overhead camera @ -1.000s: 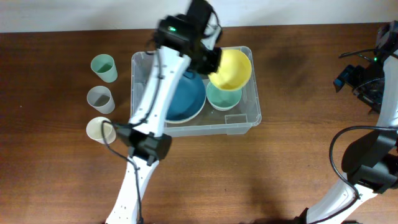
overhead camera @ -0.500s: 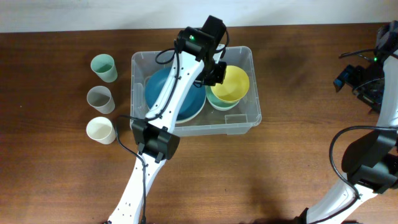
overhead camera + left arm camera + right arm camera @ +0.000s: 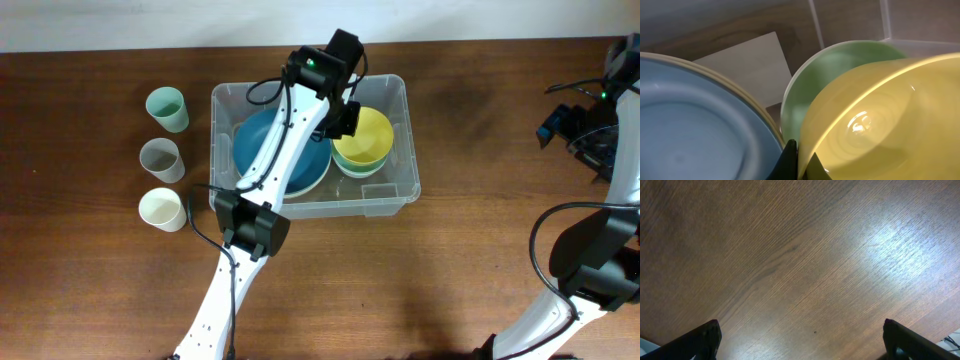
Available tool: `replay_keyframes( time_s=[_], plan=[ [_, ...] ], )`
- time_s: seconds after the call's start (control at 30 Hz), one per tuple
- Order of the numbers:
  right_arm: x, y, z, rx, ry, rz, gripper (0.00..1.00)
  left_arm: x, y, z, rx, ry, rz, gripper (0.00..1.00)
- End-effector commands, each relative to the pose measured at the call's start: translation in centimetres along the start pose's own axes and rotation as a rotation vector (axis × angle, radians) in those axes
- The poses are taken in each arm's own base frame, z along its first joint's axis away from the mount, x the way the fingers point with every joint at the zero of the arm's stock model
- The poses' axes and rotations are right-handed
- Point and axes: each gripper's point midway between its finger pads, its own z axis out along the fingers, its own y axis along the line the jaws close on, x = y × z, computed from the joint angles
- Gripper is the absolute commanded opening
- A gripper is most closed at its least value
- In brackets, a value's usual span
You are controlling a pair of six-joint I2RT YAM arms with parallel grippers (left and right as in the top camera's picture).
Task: Pack container
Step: 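Lower the yellow bowl onto the green bowl and release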
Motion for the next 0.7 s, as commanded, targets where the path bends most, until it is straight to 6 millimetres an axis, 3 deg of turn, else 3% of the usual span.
replay_keyframes(
  time_s=[0.0,0.2,0.27,0.37,0.47,0.6,0.67],
  plan=[
    [-0.1,-0.4,0.2,0.017,0.000,0.010,0.99,0.2,0.6,1.3,-0.014,0.023,-0.018,0.02],
    [-0.1,-0.4,0.2,0.017,0.000,0.010,0.99,0.2,0.6,1.4,-0.015,0.025,-0.019,0.06],
    [-0.1,-0.4,0.2,0.017,-0.001,0.010,0.99,0.2,0.6,1.4,-0.015,0.026,-0.018,0.17],
    [-0.1,-0.4,0.2,0.017,-0.001,0.010,0.99,0.2,0.6,1.4,-0.014,0.025,-0.019,0.49],
    [-0.1,-0.4,0.2,0.017,-0.001,0.010,0.99,0.2,0.6,1.4,-0.014,0.023,-0.018,0.63],
    [-0.1,-0.4,0.2,0.017,-0.001,0.010,0.99,-0.2,0.5,1.2,-0.010,0.006,-0.016,0.64],
    [-0.1,-0.4,0.2,0.017,0.000,0.010,0.99,-1.1,0.4,-0.3,0.002,-0.045,-0.015,0.64]
  ],
)
